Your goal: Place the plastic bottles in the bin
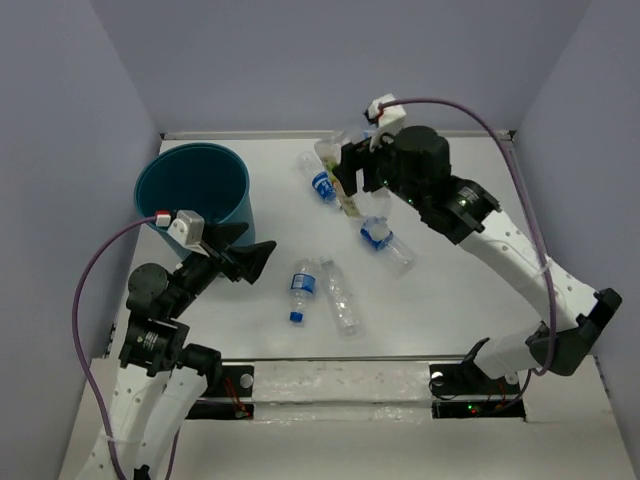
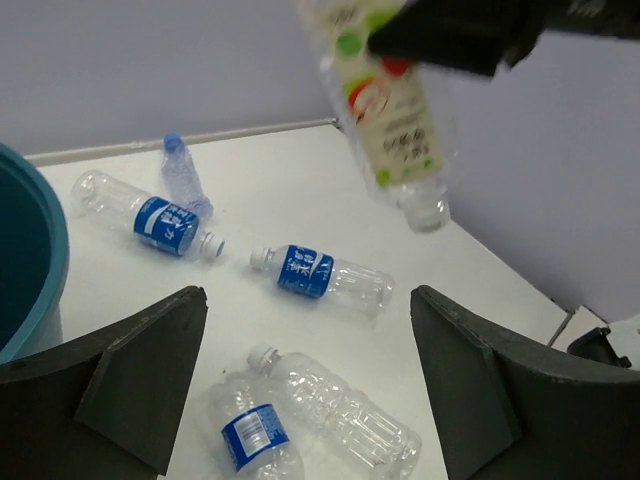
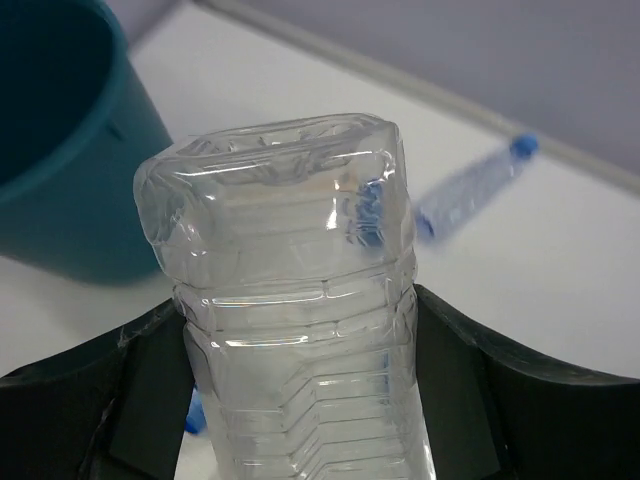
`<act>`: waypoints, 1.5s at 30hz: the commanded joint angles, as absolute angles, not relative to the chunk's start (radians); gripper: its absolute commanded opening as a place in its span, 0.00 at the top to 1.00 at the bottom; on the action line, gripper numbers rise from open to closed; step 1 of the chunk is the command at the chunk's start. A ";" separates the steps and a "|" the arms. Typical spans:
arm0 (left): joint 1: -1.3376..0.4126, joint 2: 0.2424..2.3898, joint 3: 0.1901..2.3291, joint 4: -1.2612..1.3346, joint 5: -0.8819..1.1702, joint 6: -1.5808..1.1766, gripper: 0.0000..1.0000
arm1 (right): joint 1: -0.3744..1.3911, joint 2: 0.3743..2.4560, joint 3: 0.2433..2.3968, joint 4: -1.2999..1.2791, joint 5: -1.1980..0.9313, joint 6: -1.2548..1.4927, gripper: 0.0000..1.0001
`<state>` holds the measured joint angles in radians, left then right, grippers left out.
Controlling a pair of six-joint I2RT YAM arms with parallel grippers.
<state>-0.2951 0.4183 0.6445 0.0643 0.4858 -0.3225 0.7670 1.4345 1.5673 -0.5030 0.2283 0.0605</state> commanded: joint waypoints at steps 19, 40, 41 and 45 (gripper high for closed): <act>-0.299 0.397 0.719 -0.357 0.331 -0.520 0.12 | 0.790 2.140 2.293 0.531 -0.107 0.644 0.62; -0.376 0.643 0.667 -0.333 0.220 -0.471 0.20 | 0.811 1.878 2.113 0.034 -0.164 0.292 0.03; -0.434 0.688 0.681 -0.331 0.184 -0.466 0.20 | 0.811 1.786 2.000 0.003 -0.123 0.240 0.05; -0.572 0.863 0.707 -0.312 0.075 -0.454 0.19 | 0.772 1.599 1.702 -0.128 -0.016 0.175 0.07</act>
<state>-0.4675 0.7223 0.6632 -0.3653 0.1833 -0.4820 0.8013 1.7588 1.9125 0.0101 -0.1215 0.3000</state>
